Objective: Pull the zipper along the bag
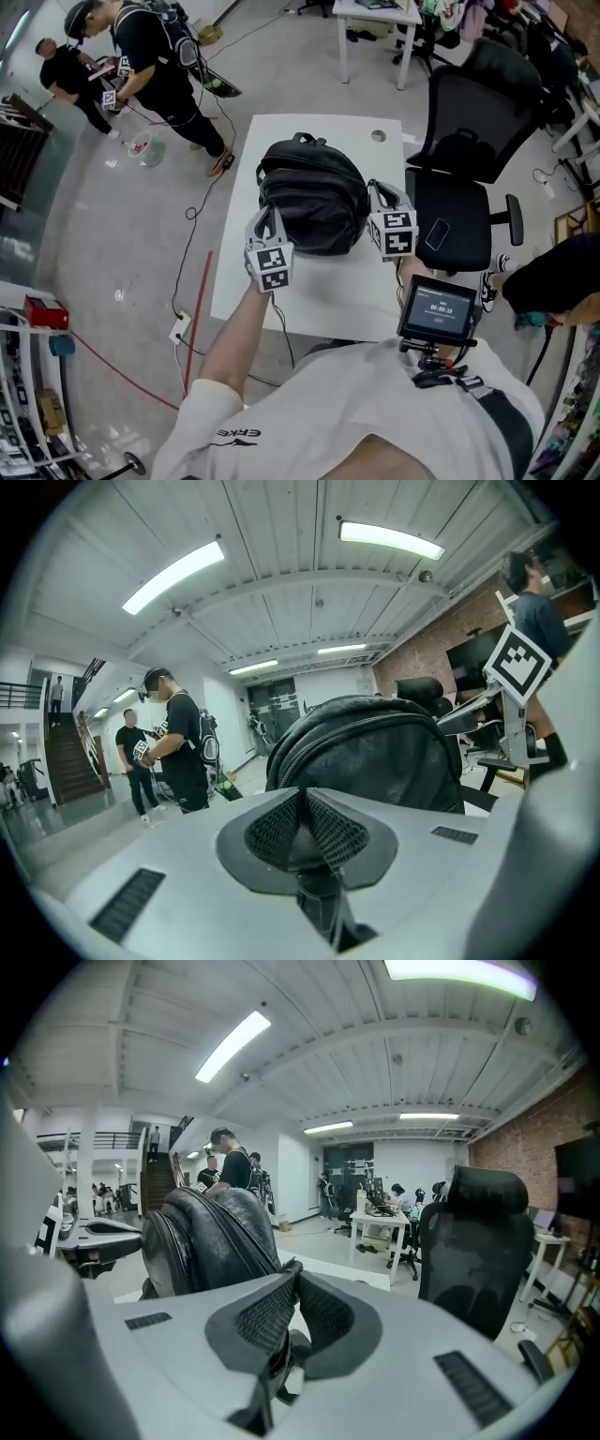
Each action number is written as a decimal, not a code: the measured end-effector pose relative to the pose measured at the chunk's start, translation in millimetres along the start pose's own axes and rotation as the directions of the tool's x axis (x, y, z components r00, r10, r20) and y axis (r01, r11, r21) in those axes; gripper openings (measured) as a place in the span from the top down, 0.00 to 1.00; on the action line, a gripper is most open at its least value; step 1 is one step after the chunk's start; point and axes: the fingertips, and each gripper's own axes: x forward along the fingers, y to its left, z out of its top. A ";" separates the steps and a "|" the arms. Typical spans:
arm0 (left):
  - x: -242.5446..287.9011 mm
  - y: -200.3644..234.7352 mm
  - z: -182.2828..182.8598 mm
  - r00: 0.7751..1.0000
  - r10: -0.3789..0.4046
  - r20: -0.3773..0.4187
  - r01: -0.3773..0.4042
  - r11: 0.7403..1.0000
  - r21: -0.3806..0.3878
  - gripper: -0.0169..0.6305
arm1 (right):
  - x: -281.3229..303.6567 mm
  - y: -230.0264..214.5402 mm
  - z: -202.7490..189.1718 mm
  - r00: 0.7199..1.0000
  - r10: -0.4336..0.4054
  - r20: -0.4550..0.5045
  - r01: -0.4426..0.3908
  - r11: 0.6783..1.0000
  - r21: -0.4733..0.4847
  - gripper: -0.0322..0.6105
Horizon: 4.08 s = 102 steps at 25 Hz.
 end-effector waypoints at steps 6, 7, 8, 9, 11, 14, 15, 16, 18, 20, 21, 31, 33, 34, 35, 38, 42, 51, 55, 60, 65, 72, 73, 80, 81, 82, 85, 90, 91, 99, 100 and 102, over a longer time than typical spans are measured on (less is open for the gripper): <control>7.4 -5.6 3.9 0.999 -0.039 0.011 0.038 0.999 0.013 0.97 | -2.3 -1.8 11.6 1.000 -0.022 0.014 0.023 1.000 -0.013 0.92; 7.2 -5.7 4.4 0.999 -0.043 0.011 0.043 0.999 0.013 0.97 | -3.7 -0.7 13.6 1.000 -0.026 0.014 0.026 1.000 -0.014 0.92; 6.8 -6.2 4.7 0.999 -0.048 0.010 0.048 0.999 0.013 0.97 | -5.1 -0.1 15.2 0.999 -0.030 0.013 0.030 0.999 -0.014 0.92; 6.2 -7.6 4.6 0.999 -0.052 0.008 0.052 0.999 0.012 0.97 | -6.3 -0.1 15.9 0.999 -0.032 0.012 0.032 0.999 -0.011 0.92; 2.6 -10.9 3.1 0.998 -0.056 0.003 0.056 0.998 0.009 0.97 | -9.0 0.8 15.7 0.999 -0.032 0.008 0.032 0.999 -0.008 0.92; -5.7 -10.8 2.8 0.999 -0.044 -0.002 0.044 0.999 0.007 0.97 | -13.3 5.7 19.4 1.000 -0.021 0.008 0.021 1.000 -0.007 0.92; -8.1 -9.7 3.9 0.999 -0.036 -0.003 0.036 0.999 0.007 0.97 | -14.2 7.5 21.9 1.000 -0.014 0.010 0.014 1.000 -0.009 0.92; -10.4 -8.4 5.4 1.000 -0.027 -0.003 0.027 1.000 0.005 0.97 | -14.9 9.3 24.5 1.000 -0.005 0.013 0.005 1.000 -0.012 0.92; -15.4 -6.1 8.5 1.000 0.000 -0.005 0.000 1.000 0.001 0.97 | -15.5 11.5 29.2 1.000 0.017 0.019 -0.016 1.000 -0.017 0.92; -20.7 -5.4 11.7 1.000 0.024 -0.009 -0.024 1.000 -0.003 0.97 | -15.9 11.4 33.1 0.999 0.035 0.026 -0.035 0.999 -0.017 0.92; -23.8 -5.9 12.9 0.999 0.033 -0.011 -0.033 0.999 -0.003 0.97 | -16.6 11.7 34.3 0.999 0.044 0.030 -0.043 0.999 -0.017 0.92; -20.4 17.8 7.9 1.000 0.004 0.000 -0.004 1.000 0.027 0.97 | -12.2 21.5 40.6 0.999 0.016 0.051 -0.016 1.000 0.001 0.92; -14.4 29.1 6.9 0.999 -0.032 0.003 0.031 0.999 0.035 0.97 | -10.4 26.8 44.7 0.999 -0.015 0.049 0.014 1.000 0.015 0.92; -11.6 35.9 6.9 0.999 -0.052 0.004 0.051 0.998 0.043 0.97 | -9.5 31.1 47.4 0.998 -0.030 0.046 0.029 0.999 0.019 0.92; -8.6 42.8 6.9 0.997 -0.071 0.005 0.071 0.996 0.050 0.97 | -8.4 35.8 50.5 0.998 -0.043 0.044 0.042 0.999 0.021 0.92; 1.1 51.5 6.1 0.993 -0.118 0.010 0.117 0.991 0.065 0.97 | -7.4 40.3 55.1 0.996 -0.075 0.042 0.074 0.997 0.027 0.92; 16.5 45.4 -0.8 0.984 -0.177 0.024 0.175 0.982 0.070 0.97 | -6.3 36.5 55.7 0.993 -0.109 0.049 0.108 0.994 0.029 0.92; 26.6 35.3 -3.7 0.968 -0.249 0.030 0.246 0.966 0.077 0.97 | -5.4 37.6 73.3 0.988 -0.137 0.067 0.136 0.990 0.019 0.92; 27.0 29.2 -5.0 0.962 -0.271 0.033 0.268 0.961 0.071 0.97 | -6.2 39.0 81.8 0.987 -0.139 0.077 0.138 0.990 0.015 0.92; 22.6 31.4 -0.8 0.956 -0.292 0.035 0.289 0.954 0.078 0.97 | -8.4 48.1 92.9 0.986 -0.142 0.081 0.142 0.990 0.011 0.92; 23.8 34.0 -3.0 0.952 -0.302 0.039 0.299 0.951 0.080 0.97 | -5.2 57.4 99.8 0.986 -0.142 0.086 0.143 0.990 -0.004 0.92; 22.0 33.0 0.6 0.946 -0.321 0.053 0.316 0.945 0.086 0.97 | -2.3 68.1 109.0 0.987 -0.137 0.087 0.139 0.990 -0.024 0.92; 23.0 34.5 -1.0 0.944 -0.325 0.055 0.320 0.944 0.086 0.97 | 0.4 71.3 109.5 0.987 -0.137 0.086 0.139 0.990 -0.028 0.92; 39.6 57.3 -15.6 0.932 -0.356 0.068 0.350 0.933 0.085 0.97 | 35.1 103.9 118.4 0.987 -0.136 0.081 0.141 0.987 -0.072 0.92; 39.5 56.5 -16.8 0.931 -0.359 0.067 0.353 0.932 0.084 0.97 | 36.7 105.8 118.5 0.988 -0.134 0.078 0.140 0.987 -0.079 0.92; 39.8 55.8 -18.1 0.930 -0.362 0.067 0.357 0.930 0.084 0.97 | 38.5 107.6 118.4 0.988 -0.133 0.076 0.139 0.986 -0.087 0.92; 39.8 53.8 -17.5 0.926 -0.371 0.070 0.364 0.927 0.090 0.97 | 40.6 111.0 120.4 0.989 -0.130 0.073 0.137 0.985 -0.104 0.92; 34.3 45.9 -14.3 0.921 -0.382 0.070 0.375 0.922 0.094 0.97 | 36.0 114.1 123.9 0.990 -0.123 0.066 0.131 0.983 -0.127 0.92; 35.2 45.7 -15.1 0.920 -0.386 0.069 0.379 0.921 0.092 0.97 | 37.7 115.7 124.4 0.990 -0.123 0.064 0.130 0.983 -0.132 0.92; 37.0 41.4 -12.1 0.902 -0.423 0.080 0.416 0.905 0.093 0.97 | 41.8 125.2 130.5 0.992 -0.117 0.047 0.123 0.978 -0.169 0.92; 37.2 40.2 -11.9 0.901 -0.426 0.081 0.419 0.903 0.092 0.97 | 41.8 125.9 130.6 0.992 -0.117 0.045 0.123 0.977 -0.174 0.92; 37.6 37.7 -11.8 0.898 -0.432 0.084 0.425 0.901 0.089 0.97 | 42.1 127.1 130.7 0.993 -0.115 0.041 0.121 0.975 -0.185 0.92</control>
